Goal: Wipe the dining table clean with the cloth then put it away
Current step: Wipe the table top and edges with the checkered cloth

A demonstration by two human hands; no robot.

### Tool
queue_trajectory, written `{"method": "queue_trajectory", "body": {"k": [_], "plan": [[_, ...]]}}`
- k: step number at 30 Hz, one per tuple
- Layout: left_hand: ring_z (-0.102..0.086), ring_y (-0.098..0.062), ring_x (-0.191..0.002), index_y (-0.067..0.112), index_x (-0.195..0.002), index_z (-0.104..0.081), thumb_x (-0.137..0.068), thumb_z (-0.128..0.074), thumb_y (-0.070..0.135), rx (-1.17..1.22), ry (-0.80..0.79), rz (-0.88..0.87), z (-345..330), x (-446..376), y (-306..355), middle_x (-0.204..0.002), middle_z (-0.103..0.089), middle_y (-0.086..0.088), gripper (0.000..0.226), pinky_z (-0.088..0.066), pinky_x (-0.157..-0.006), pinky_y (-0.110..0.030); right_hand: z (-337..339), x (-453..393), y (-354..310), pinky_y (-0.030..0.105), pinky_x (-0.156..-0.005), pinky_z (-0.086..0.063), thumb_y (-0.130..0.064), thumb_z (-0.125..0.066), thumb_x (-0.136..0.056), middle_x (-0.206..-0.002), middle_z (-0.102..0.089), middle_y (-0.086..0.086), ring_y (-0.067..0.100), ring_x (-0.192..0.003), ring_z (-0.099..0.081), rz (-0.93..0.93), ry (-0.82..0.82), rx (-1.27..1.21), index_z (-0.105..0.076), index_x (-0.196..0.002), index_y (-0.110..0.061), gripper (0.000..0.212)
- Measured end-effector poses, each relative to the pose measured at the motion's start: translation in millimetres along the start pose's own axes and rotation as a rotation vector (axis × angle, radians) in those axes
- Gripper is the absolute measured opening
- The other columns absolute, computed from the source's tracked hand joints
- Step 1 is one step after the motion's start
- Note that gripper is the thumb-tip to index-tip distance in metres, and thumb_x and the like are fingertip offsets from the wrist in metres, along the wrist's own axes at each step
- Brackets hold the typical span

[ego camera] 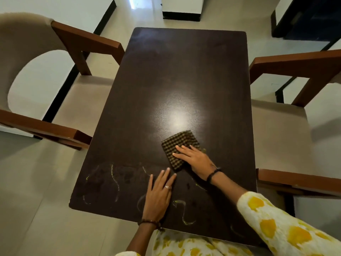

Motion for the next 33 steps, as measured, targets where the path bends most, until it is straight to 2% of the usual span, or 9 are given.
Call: {"method": "queue_trajectory", "body": {"k": [3,7,10,13,15,21,25,30,33], "plan": [[-0.022,-0.016,-0.136,0.027,-0.141,-0.029,-0.087,-0.036,0.023,-0.034,-0.091,-0.178,-8.0,-6.4,23.1,-0.148,-0.030,-0.002,0.054,-0.015,-0.108,-0.046,14.8,53.4,26.4,0.047,-0.102,-0.035,0.023,-0.068,-0.052,-0.134,-0.055,0.006,0.024,-0.120,-0.055,-0.171,0.058,0.061,-0.057,-0.126,-0.019,0.086],[-0.027,-0.017,-0.133,0.027,-0.139,-0.033,-0.095,-0.024,0.031,-0.038,-0.125,-0.194,-14.9,-9.9,36.0,-0.144,-0.038,-0.003,0.044,-0.014,-0.107,-0.048,37.9,108.5,54.7,0.051,-0.102,-0.031,0.027,-0.066,-0.048,-0.137,-0.051,0.008,0.026,-0.124,-0.048,-0.397,0.084,0.082,-0.053,-0.130,-0.018,0.094],[-0.027,-0.018,-0.133,0.026,-0.139,-0.033,-0.096,-0.021,0.033,-0.037,-0.135,-0.201,-16.0,-10.3,35.5,-0.144,-0.038,-0.004,0.045,-0.015,-0.107,-0.049,42.4,122.0,55.9,0.048,-0.109,-0.030,0.028,-0.057,-0.059,-0.144,-0.042,0.005,0.020,-0.132,-0.032,-0.571,0.124,0.011,-0.048,-0.135,-0.020,0.090],[-0.027,-0.018,-0.133,0.026,-0.138,-0.033,-0.091,-0.028,0.031,-0.042,-0.132,-0.206,-17.1,-9.4,36.0,-0.144,-0.038,-0.004,0.048,-0.015,-0.107,-0.049,32.0,130.1,34.9,0.046,-0.104,-0.026,0.030,-0.055,-0.058,-0.138,-0.050,0.011,0.031,-0.126,-0.047,-0.719,0.237,0.006,-0.054,-0.130,-0.016,0.085],[-0.026,-0.017,-0.134,0.027,-0.139,-0.031,-0.089,-0.031,0.027,-0.043,-0.130,-0.206,-17.3,-9.1,35.3,-0.145,-0.036,-0.003,0.051,-0.013,-0.108,-0.049,20.7,145.3,12.8,0.048,-0.099,-0.030,0.031,-0.059,-0.052,-0.133,-0.055,0.014,0.035,-0.119,-0.054,-0.745,0.290,0.043,-0.057,-0.126,-0.013,0.086],[-0.023,-0.016,-0.136,0.028,-0.141,-0.025,-0.087,-0.034,0.023,-0.006,-0.116,-0.200,-17.9,-8.4,35.4,-0.146,-0.032,-0.002,0.056,-0.012,-0.109,-0.048,3.7,179.5,-24.6,0.046,-0.094,-0.038,0.029,-0.069,-0.044,-0.132,-0.057,0.008,0.029,-0.117,-0.056,-0.757,0.238,0.023,-0.044,-0.130,-0.023,0.103],[-0.022,-0.016,-0.136,0.028,-0.141,-0.025,-0.087,-0.034,0.022,-0.016,-0.107,-0.200,-19.1,-10.3,34.8,-0.147,-0.030,-0.001,0.055,-0.011,-0.110,-0.048,23.6,150.8,3.8,0.049,-0.098,-0.034,0.031,-0.062,-0.053,-0.134,-0.054,0.013,0.029,-0.124,-0.045,-0.805,0.254,-0.060,-0.057,-0.127,-0.015,0.087],[-0.020,-0.016,-0.137,0.028,-0.141,-0.026,-0.087,-0.032,0.022,-0.018,-0.096,-0.203,-20.0,-9.9,36.3,-0.148,-0.026,0.000,0.054,-0.009,-0.111,-0.047,35.4,129.1,25.1,0.053,-0.088,-0.047,0.028,-0.065,-0.052,-0.128,-0.059,0.014,0.036,-0.113,-0.059,-0.819,0.236,-0.020,-0.061,-0.122,-0.013,0.081],[-0.019,-0.015,-0.137,0.029,-0.141,-0.024,-0.087,-0.033,0.021,-0.009,-0.102,-0.196,-19.1,-8.5,36.2,-0.148,-0.025,0.000,0.056,-0.010,-0.111,-0.047,28.3,142.8,9.9,0.049,-0.092,-0.041,0.029,-0.068,-0.049,-0.128,-0.060,0.014,0.035,-0.112,-0.059,-0.816,0.254,0.023,-0.061,-0.122,-0.013,0.084]]}}
Point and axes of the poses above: each hand's wrist, its own x-axis away from the middle knuckle, its own z-axis out of the back of the hand, y = z × x, the point moved 2 cm from there along -x, towards the middle knuckle
